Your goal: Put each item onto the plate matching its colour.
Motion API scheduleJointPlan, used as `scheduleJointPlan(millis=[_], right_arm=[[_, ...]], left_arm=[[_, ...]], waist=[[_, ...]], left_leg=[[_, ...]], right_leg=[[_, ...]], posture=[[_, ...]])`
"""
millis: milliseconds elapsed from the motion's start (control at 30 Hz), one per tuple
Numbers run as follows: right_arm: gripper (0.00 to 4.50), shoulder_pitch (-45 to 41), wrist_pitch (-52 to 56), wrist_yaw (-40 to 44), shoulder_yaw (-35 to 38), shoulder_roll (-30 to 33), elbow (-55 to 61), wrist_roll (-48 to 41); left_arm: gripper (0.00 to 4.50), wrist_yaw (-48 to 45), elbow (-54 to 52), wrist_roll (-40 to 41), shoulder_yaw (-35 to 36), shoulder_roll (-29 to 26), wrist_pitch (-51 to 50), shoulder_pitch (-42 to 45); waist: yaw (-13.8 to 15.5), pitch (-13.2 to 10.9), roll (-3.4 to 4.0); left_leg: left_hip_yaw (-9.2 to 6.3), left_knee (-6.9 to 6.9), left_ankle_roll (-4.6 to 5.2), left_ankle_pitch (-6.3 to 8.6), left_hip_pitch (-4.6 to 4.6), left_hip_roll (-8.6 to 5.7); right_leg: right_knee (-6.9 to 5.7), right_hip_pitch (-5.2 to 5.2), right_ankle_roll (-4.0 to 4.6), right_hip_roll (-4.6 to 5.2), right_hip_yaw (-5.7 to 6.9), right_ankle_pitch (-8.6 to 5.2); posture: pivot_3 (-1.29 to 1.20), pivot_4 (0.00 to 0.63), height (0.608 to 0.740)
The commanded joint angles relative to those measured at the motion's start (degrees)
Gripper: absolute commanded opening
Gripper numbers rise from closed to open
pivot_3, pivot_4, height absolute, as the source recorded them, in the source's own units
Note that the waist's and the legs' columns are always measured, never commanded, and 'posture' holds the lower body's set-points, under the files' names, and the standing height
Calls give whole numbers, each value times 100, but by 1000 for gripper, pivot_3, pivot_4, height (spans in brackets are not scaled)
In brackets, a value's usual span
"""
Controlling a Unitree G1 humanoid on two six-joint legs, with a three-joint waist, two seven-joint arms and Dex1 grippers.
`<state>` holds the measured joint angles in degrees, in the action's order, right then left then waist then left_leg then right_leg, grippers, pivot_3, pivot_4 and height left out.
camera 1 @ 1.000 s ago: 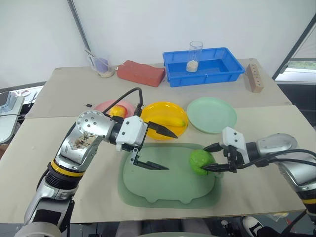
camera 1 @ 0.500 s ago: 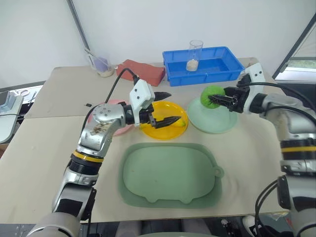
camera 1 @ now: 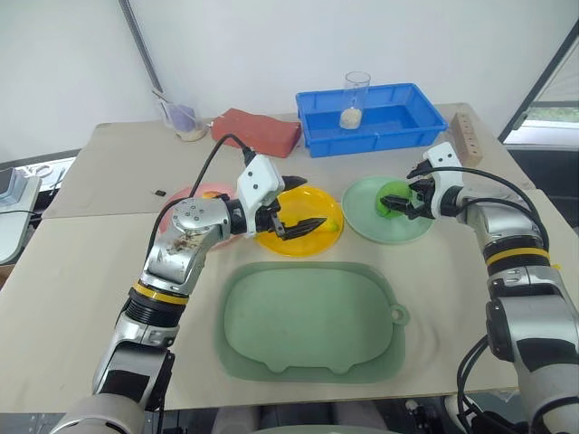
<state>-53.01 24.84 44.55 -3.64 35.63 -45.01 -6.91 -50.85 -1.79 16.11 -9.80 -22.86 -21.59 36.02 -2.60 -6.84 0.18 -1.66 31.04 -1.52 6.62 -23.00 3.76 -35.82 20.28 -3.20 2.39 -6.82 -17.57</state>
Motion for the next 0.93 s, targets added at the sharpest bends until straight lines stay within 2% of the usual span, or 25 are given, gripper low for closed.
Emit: scheduleJointPlan(millis=[33,200,333,433,467,500,567,667,933], right_arm=[[4490,71,-19,327,218,279,792,-117],[4490,811,767,893,471,778,2844,-633],[4490,1795,1781,1504,945,1238,4962,-1757],[4490,2409,2242,1708,1219,1565,5976,-2325],[4490,2629,2349,1799,1296,1701,6266,-2485],[4490,2830,2431,1872,1370,1826,6513,-2622],[4490,3189,2535,1983,1468,2048,6906,-2830],[4490,3426,2671,1707,1532,2013,7187,-3017],[4490,3415,2544,1451,1403,2012,7103,-3049]], left_arm=[[4500,-96,-211,121,188,-135,48,29],[4500,-535,-259,354,606,-801,-4,-78],[4500,-1021,-426,722,1047,-1583,-268,-330],[4500,-1246,-453,695,1228,-2133,-288,-635],[4500,-1287,-427,679,1318,-2290,-259,-752],[4500,-1313,-417,677,1405,-2422,-233,-864],[4500,-1355,-415,688,1572,-2651,-216,-1077],[4500,-1335,-524,779,1761,-2814,-279,-1313],[4500,-1244,-806,880,1796,-2796,-409,-1434]], waist=[[9,1,3],[-1,3,8],[-14,-2,-1],[-16,-4,-3],[-9,-5,-5],[-3,-7,-8],[8,-10,-16],[18,-17,-33],[32,-18,-36]], left_leg=[[0,0,0,0,-1,0],[-1,-4,0,0,-5,1],[0,-14,-2,1,8,4],[2,-16,-4,3,17,6],[2,-16,-40,25,17,6],[3,-13,-42,27,18,7],[9,-11,-45,28,21,7],[15,-11,-48,30,20,8],[25,-11,-64,40,13,7]], right_leg=[[0,1,0,0,0,0],[0,6,0,0,1,-1],[0,4,9,-2,-1,-8],[-2,0,13,-2,-2,-12],[-2,0,16,-1,-3,-13],[0,5,53,-1,-3,-34],[1,19,71,3,-3,-44],[2,21,74,10,-2,-46],[6,30,76,17,-3,-45]], posture=[[0,150,740],[0,150,740],[0,150,740],[0,150,740],[0,150,740],[0,150,740],[0,150,740],[0,150,740],[0,150,740]])
